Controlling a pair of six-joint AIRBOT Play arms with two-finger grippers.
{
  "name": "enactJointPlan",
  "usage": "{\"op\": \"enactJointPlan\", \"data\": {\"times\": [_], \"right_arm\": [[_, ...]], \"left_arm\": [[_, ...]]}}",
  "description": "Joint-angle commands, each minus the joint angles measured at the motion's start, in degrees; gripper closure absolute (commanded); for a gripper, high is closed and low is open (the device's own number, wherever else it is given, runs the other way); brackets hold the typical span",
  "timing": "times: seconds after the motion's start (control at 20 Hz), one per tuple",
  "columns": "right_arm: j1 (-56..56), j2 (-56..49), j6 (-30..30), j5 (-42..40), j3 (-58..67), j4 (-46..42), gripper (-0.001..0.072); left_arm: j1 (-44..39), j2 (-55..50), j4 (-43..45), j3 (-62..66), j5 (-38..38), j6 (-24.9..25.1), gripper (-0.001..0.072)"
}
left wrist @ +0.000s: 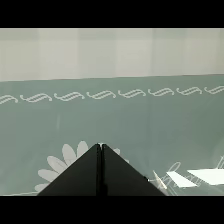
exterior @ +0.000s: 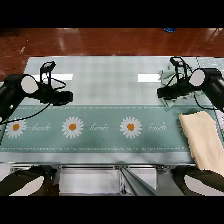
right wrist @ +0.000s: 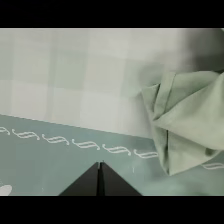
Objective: Fold the shirts.
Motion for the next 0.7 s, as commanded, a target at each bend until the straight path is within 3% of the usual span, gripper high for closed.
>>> {"op": "enactJointPlan", "data": {"times": [0.0, 0.55, 0.65], "right_arm": [[0.0, 0.0, 0.0, 0.0, 0.0, 0.0, 0.0684], [0.0, 0.0, 0.0, 0.0, 0.0, 0.0, 0.0684], [0.0, 0.0, 0.0, -3.7, 0.0, 0.6, 0.0684]], "left_arm": [[-0.1, 0.0, 0.0, 0.0, 0.0, 0.1, 0.0691], [-0.1, -0.5, 0.0, 0.0, 1.9, 0.1, 0.0690], [-0.1, -0.7, 0.0, 0.0, 3.4, 0.1, 0.0691]]}}
